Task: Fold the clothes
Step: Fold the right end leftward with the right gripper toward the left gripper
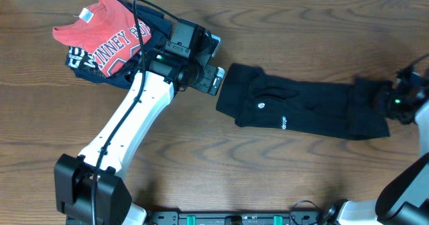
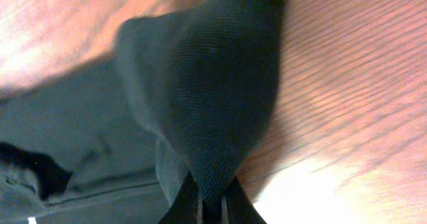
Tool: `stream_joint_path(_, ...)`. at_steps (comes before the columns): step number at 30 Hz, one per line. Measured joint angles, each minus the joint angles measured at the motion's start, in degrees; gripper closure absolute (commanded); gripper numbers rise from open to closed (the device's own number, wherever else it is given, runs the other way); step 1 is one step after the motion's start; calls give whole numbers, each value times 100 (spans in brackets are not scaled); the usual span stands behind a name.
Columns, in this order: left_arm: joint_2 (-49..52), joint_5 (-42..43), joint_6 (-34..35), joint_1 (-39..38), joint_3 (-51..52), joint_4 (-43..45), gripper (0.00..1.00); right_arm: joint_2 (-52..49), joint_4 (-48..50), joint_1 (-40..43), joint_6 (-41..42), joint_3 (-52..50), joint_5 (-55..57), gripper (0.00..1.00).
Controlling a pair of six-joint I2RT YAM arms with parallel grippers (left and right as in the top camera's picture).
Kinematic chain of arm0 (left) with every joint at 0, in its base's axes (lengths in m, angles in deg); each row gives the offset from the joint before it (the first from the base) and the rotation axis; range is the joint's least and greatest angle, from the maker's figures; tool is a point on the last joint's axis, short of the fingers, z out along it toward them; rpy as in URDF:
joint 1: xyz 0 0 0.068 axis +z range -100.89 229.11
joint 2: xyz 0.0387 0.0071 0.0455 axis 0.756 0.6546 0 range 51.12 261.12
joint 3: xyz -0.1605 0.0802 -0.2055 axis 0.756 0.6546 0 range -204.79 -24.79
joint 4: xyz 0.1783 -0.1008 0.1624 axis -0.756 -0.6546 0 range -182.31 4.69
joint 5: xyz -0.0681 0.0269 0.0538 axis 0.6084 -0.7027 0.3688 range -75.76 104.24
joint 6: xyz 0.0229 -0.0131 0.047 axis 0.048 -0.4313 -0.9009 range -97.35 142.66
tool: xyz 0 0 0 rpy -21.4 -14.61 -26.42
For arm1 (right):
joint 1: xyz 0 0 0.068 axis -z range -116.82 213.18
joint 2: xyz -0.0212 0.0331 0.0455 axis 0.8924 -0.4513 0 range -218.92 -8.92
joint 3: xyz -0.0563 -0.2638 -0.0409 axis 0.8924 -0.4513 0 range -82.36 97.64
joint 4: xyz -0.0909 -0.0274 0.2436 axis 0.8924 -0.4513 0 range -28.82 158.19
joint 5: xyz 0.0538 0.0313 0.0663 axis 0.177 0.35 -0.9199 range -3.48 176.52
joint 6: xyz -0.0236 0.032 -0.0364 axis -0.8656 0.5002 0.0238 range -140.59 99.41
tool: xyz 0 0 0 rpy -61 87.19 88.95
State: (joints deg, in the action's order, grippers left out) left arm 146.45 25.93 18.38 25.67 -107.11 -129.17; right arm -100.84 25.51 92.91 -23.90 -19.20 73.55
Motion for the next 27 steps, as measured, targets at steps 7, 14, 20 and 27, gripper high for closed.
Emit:
stream_joint_path(7, 0, 0, 0, -2, 0, -2, 14, -7, -68, -1134, 219, 0, 577, 99)
stream_joint_path(14, 0, 0, 0, -2, 0, -2, 14, -9, -61, -1996, 426, 0, 1005, 99)
stream_joint_path(20, 0, 0, 0, -2, 0, 0, 14, -9, 26, -2433, 649, 0, 1132, 96)
stream_joint_path(27, 0, 0, 0, -2, 0, 0, 14, -57, 85, -2782, 796, 0, 1259, 99)
